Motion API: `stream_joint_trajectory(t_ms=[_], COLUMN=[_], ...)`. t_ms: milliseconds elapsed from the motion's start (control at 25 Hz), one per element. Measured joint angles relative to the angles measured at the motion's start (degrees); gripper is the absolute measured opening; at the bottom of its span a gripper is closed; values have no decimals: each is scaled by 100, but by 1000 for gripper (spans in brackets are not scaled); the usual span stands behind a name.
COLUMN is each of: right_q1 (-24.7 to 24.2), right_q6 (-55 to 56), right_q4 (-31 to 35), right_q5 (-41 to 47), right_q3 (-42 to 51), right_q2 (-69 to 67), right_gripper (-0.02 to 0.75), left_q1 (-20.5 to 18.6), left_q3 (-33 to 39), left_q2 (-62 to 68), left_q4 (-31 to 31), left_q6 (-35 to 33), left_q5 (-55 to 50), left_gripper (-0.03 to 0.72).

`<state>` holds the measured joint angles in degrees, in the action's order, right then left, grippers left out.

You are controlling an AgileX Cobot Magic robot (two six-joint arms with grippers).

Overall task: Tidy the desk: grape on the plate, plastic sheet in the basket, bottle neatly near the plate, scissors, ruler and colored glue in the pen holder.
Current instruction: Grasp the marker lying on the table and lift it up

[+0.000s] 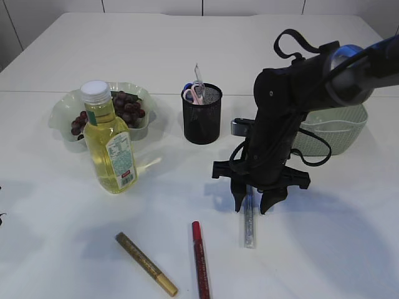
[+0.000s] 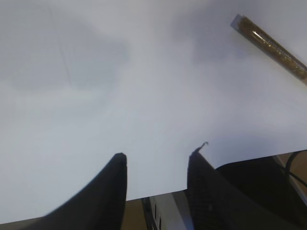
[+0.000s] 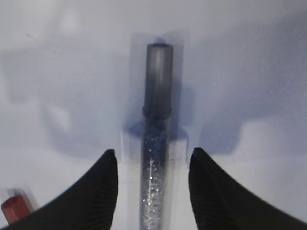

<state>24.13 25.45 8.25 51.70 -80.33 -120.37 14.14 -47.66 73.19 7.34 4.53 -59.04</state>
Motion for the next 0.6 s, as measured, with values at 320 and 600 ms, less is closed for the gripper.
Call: stream_joint_trajectory(t_ms=[320, 600], right_q1=[0, 0], right_q6=[4, 4], right_q4=[-153, -234], right_q5=[-129, -161], right_q3=[0, 0], right_q2=[-35, -43], right_gripper=[295, 207], left_q1=[0, 0], left_q3=[0, 0], left_q2=[0, 0], left_q4=[-12, -12], left_q6=[0, 0], left_q5=[58, 116], left_gripper=[308, 308])
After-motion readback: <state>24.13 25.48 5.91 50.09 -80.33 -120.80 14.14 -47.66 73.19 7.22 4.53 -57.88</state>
